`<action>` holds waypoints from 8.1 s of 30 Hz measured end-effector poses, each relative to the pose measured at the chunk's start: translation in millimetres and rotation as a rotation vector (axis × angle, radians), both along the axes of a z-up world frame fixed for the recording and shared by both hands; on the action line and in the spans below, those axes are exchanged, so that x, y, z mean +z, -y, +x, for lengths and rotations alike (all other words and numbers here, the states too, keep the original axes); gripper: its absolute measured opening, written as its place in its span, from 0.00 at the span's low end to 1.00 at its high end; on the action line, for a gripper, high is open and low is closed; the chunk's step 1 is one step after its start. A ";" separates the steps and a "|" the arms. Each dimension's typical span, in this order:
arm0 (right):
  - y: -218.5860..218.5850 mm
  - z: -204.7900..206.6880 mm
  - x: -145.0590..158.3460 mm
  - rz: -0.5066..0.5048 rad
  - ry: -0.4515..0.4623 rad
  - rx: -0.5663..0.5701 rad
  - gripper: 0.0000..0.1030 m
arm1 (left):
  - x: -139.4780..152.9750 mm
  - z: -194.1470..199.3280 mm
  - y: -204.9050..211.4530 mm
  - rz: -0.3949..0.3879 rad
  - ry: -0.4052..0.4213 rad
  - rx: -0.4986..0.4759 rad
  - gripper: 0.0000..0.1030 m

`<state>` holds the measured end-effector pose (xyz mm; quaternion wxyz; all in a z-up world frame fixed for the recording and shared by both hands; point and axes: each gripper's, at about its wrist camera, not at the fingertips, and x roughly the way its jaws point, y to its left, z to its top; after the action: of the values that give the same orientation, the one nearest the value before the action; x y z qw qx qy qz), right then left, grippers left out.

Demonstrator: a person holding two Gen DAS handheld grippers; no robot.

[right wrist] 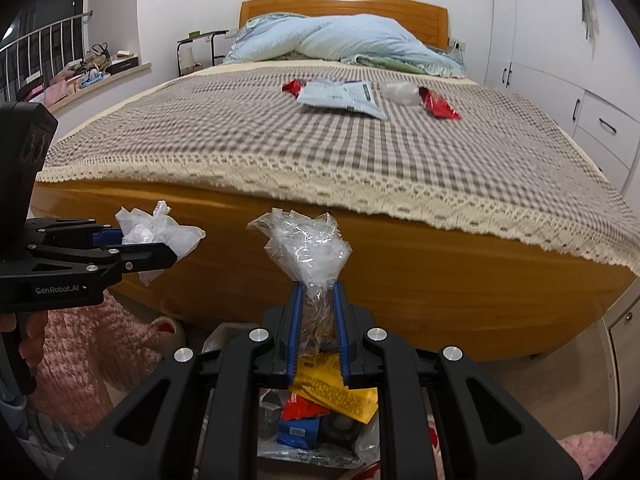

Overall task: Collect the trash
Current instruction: 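Lower both held plastic bags into the floor trash bag, then open the right gripper to drop its bag while the left releases its bag, then raise both open tools out of the bag toward the bed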

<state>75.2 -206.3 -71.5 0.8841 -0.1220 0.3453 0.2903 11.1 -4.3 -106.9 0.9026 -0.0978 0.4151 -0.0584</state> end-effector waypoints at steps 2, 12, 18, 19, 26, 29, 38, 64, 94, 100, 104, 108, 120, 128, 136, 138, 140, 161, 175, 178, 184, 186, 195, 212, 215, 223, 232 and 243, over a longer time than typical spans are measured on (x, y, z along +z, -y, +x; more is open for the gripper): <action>0.5 -0.4 -4.5 -0.006 -0.014 0.002 0.15 | -6.8 0.2 1.2 0.004 -0.017 -0.003 0.35; 1.5 -2.2 -25.0 -0.046 -0.072 0.018 0.15 | -32.3 3.4 5.7 0.022 -0.074 -0.011 0.35; 1.0 -1.6 -37.4 -0.079 -0.102 0.026 0.15 | -49.7 6.9 6.7 0.023 -0.112 -0.014 0.35; 0.9 -1.4 -39.4 -0.083 -0.109 0.028 0.15 | -52.3 7.4 6.8 0.024 -0.117 -0.015 0.35; 0.9 -0.6 -53.8 -0.112 -0.154 0.039 0.15 | -66.0 11.0 11.8 0.038 -0.147 -0.027 0.35; 0.9 -0.6 -59.7 -0.124 -0.170 0.043 0.15 | -71.0 12.4 12.8 0.035 -0.159 -0.034 0.35; -0.6 1.7 -79.8 -0.162 -0.233 0.051 0.15 | -91.0 20.4 19.1 0.037 -0.222 -0.050 0.35; -5.0 32.4 -142.8 -0.235 -0.506 -0.021 0.15 | -157.6 39.2 30.0 0.030 -0.406 -0.064 0.35; -31.7 51.0 -224.0 -0.339 -0.706 -0.021 0.15 | -218.1 61.7 47.0 0.028 -0.541 -0.102 0.35; -31.9 48.1 -232.0 -0.345 -0.703 -0.020 0.15 | -225.6 64.3 55.3 0.042 -0.549 -0.116 0.35; -29.6 49.1 -244.2 -0.348 -0.710 -0.023 0.15 | -231.0 65.5 60.6 0.069 -0.565 -0.136 0.35; -28.0 48.0 -256.1 -0.364 -0.716 -0.016 0.15 | -231.8 66.5 57.0 0.061 -0.570 -0.132 0.34; -27.3 53.1 -257.8 -0.354 -0.735 -0.033 0.35 | -219.6 65.2 53.8 0.041 -0.533 -0.117 0.36; -22.6 52.3 -237.7 -0.333 -0.673 -0.037 0.58 | -200.2 57.7 48.4 0.003 -0.499 -0.085 0.39; -17.3 44.2 -218.5 -0.315 -0.611 -0.048 0.69 | -172.9 49.9 36.2 0.000 -0.431 -0.065 0.63; -11.8 43.4 -216.0 -0.318 -0.594 -0.060 0.70 | -170.9 49.5 33.0 0.001 -0.425 -0.051 0.67; -9.0 42.5 -212.4 -0.313 -0.581 -0.068 0.71 | -168.4 48.1 30.4 -0.001 -0.417 -0.037 0.68; 0.1 29.6 -175.1 -0.276 -0.484 -0.118 0.92 | -150.7 40.4 26.0 0.017 -0.348 -0.003 0.93; 6.9 19.0 -147.0 -0.230 -0.386 -0.137 0.92 | -120.6 28.8 19.5 -0.018 -0.252 0.023 0.93; 9.1 17.4 -138.7 -0.210 -0.363 -0.145 0.92 | -109.7 24.5 16.3 -0.035 -0.214 0.026 0.93; 15.6 13.5 -114.2 -0.142 -0.283 -0.157 0.92 | -85.0 18.0 13.2 -0.040 -0.119 0.020 0.93; 18.1 11.7 -103.1 -0.109 -0.248 -0.163 0.92 | -77.2 16.1 12.7 -0.034 -0.087 0.017 0.93; 33.6 9.0 -58.2 0.030 -0.104 -0.200 0.92 | -42.7 10.7 4.5 -0.026 0.041 0.024 0.93; 52.1 27.6 19.3 0.195 0.115 -0.263 0.92 | 55.6 8.2 -7.4 0.012 0.364 0.052 0.93; 51.2 32.8 34.4 0.218 0.167 -0.267 0.92 | 67.6 12.2 -8.0 0.015 0.400 0.058 0.93; 51.7 54.1 65.5 0.289 0.241 -0.286 0.92 | 92.4 27.9 -7.5 0.052 0.498 0.052 0.93; 50.5 81.6 77.2 0.283 0.287 -0.307 0.92 | 104.0 52.2 -18.3 0.037 0.553 0.064 0.93; 44.7 115.8 88.0 0.284 0.339 -0.315 0.92 | 103.5 96.2 -36.8 0.014 0.547 0.122 0.93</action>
<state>190.9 -251.0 16.5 0.9718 0.0118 0.1627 0.1701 107.3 32.5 -3.5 0.9836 -0.0971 0.1499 -0.0252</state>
